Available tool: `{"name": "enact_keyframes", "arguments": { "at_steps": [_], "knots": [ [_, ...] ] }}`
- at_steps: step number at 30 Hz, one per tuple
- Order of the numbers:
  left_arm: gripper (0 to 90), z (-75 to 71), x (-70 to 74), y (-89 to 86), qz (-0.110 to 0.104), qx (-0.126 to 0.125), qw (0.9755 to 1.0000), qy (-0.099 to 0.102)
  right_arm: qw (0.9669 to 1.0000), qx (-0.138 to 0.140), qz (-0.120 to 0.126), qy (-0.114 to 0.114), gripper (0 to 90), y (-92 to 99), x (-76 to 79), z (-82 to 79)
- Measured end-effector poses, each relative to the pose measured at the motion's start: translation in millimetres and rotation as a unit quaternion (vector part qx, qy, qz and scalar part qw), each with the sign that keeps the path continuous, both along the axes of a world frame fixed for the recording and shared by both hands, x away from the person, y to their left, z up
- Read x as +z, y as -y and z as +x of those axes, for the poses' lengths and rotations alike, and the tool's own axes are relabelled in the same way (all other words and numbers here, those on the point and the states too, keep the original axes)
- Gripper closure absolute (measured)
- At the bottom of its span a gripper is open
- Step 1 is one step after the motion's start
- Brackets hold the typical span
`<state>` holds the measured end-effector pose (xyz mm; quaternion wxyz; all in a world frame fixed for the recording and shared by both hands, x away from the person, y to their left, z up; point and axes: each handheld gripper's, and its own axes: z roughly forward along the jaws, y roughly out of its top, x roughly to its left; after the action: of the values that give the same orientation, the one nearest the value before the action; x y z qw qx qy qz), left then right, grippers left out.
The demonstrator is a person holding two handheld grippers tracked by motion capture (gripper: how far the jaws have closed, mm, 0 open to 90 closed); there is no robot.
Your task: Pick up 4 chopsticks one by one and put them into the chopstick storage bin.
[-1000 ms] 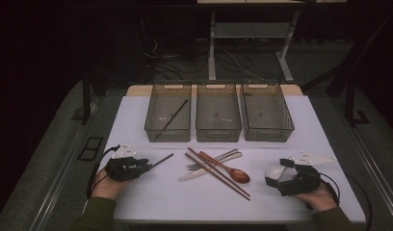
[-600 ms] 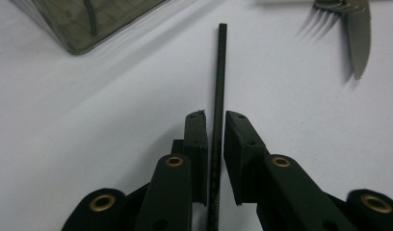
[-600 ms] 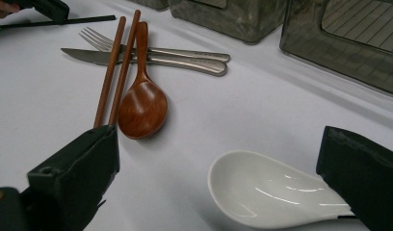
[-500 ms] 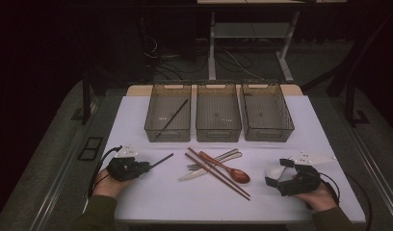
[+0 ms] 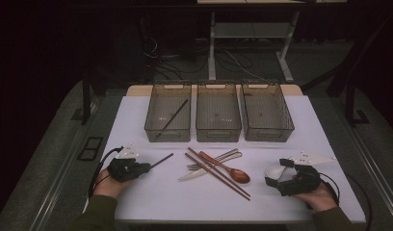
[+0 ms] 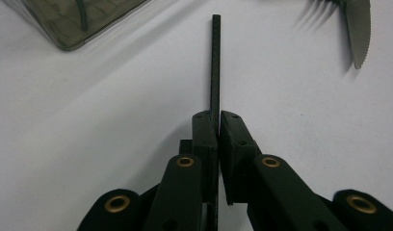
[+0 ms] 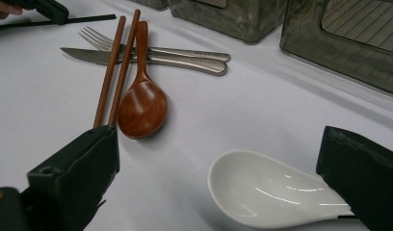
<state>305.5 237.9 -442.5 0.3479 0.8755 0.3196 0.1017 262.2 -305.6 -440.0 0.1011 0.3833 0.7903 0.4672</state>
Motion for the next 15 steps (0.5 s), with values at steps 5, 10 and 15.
{"name": "enact_keyframes", "arguments": {
  "at_steps": [5,10,15],
  "knots": [
    [85.1,1.2,0.5,-0.2,-0.001,0.002,1.0,-0.003,1.0,0.0,0.0,0.0,1.3,0.1,0.0,0.0],
    [85.2,1.5,0.9,0.6,-0.001,0.004,1.0,-0.006,1.0,-0.001,0.0,0.0,1.3,0.4,0.2,0.1],
    [85.2,1.3,3.3,1.8,-0.006,0.008,0.9999,-0.008,1.0,0.001,0.0,0.002,1.4,0.4,0.1,0.3]
  ]
}}
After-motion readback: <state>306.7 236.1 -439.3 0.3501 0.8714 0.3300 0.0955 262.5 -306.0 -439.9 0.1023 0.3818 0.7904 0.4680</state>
